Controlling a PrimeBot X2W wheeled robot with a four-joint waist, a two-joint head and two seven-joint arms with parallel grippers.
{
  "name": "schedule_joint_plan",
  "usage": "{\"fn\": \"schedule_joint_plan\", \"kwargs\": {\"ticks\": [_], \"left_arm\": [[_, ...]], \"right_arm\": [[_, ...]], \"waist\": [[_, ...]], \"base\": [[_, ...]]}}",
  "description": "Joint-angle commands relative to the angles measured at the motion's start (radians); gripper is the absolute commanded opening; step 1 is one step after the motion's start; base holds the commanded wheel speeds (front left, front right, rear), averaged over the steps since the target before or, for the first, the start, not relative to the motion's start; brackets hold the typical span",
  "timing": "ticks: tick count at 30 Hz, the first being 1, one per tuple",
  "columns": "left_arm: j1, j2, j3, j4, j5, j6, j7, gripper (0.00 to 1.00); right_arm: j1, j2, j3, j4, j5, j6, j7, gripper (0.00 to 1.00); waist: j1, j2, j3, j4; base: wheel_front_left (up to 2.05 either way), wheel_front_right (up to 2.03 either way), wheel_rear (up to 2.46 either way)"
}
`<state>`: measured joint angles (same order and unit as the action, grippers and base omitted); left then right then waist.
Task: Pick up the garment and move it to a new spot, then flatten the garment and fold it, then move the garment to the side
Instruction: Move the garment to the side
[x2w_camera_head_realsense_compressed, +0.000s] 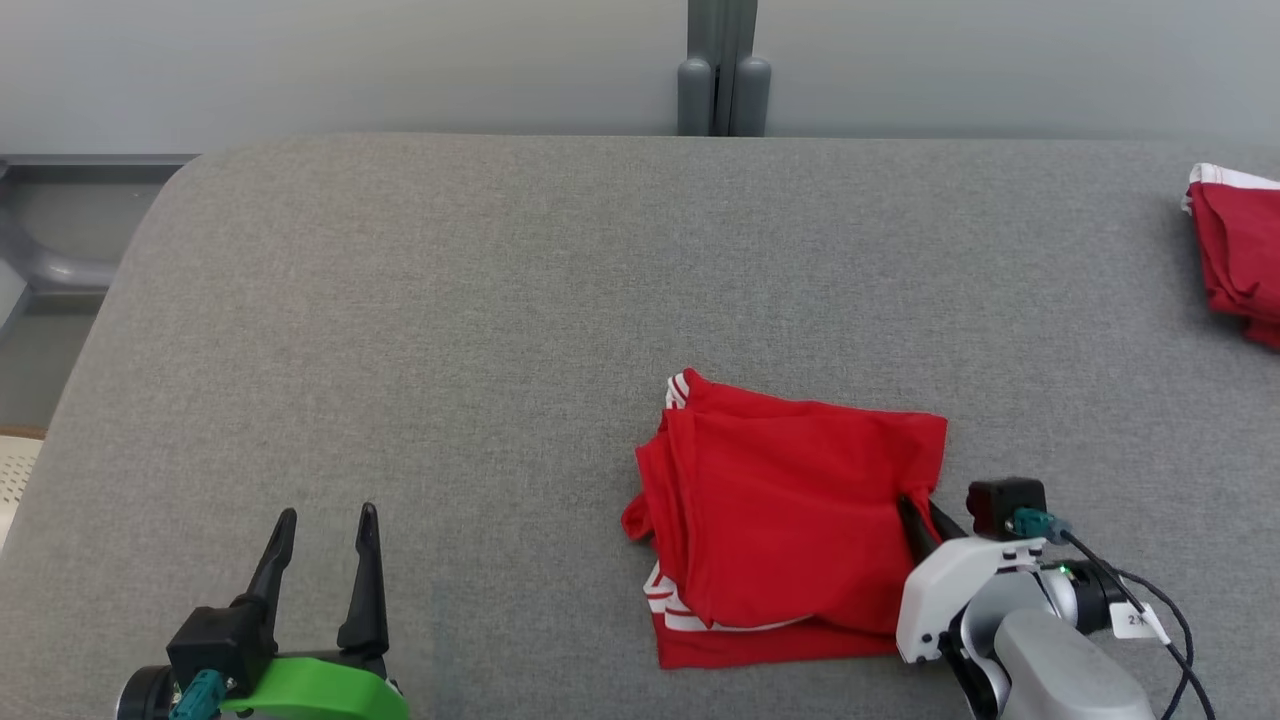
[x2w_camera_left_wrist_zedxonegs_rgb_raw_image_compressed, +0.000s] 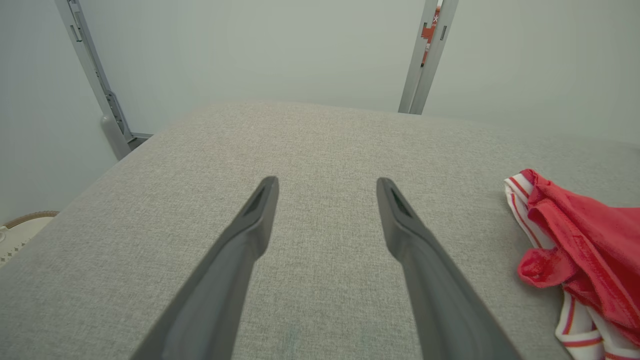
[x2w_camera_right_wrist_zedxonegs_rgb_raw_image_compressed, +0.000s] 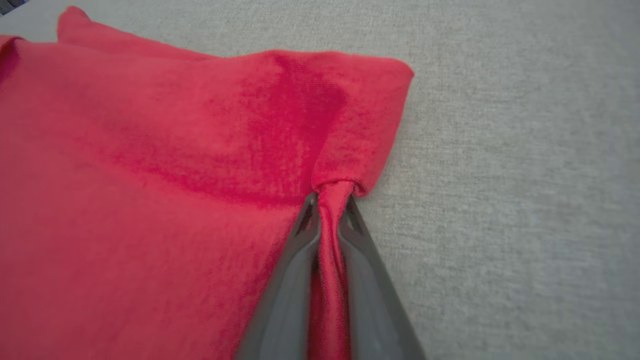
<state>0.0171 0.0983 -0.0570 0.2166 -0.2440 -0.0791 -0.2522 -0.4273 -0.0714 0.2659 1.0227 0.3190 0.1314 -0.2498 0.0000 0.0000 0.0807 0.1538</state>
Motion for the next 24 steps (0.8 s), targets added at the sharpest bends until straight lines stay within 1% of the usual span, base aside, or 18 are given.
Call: {"fn": "schedule_joint_plan", "kwargs": {"ticks": [1,5,11,17,24], "left_arm": [[-0.024,-0.003,0.002,0.001,0.000,0.003,-0.006,1.00],[-0.041,-0.007,-0.008,-0.004,0.011,0.006,-0.010,1.00],[-0.086,-0.018,-0.019,-0.027,0.020,0.004,-0.012,1.00],[-0.144,-0.020,-0.011,-0.070,0.043,-0.007,-0.012,1.00],[-0.229,0.005,-0.011,-0.112,0.075,-0.020,-0.012,1.00]], "right_arm": [[-0.035,-0.002,0.028,0.000,-0.006,-0.002,0.002,0.00],[-0.131,-0.044,0.095,-0.018,-0.010,-0.002,-0.003,0.00],[-0.304,-0.126,0.158,-0.024,0.011,-0.002,0.013,0.00],[-0.483,-0.236,0.192,-0.042,0.019,-0.002,0.025,0.00],[-0.645,-0.381,0.186,-0.069,0.042,-0.002,0.026,0.00]], "waist": [[0.0000,0.0000,0.010,-0.005],[0.0000,0.0000,0.042,-0.013],[0.0000,0.0000,0.141,-0.044],[0.0000,0.0000,0.267,-0.118],[0.0000,0.0000,0.399,-0.213]], "base": [[0.00,0.00,0.00],[0.00,0.00,0.00],[0.00,0.00,0.00],[0.00,0.00,0.00],[0.00,0.00,0.00]]}}
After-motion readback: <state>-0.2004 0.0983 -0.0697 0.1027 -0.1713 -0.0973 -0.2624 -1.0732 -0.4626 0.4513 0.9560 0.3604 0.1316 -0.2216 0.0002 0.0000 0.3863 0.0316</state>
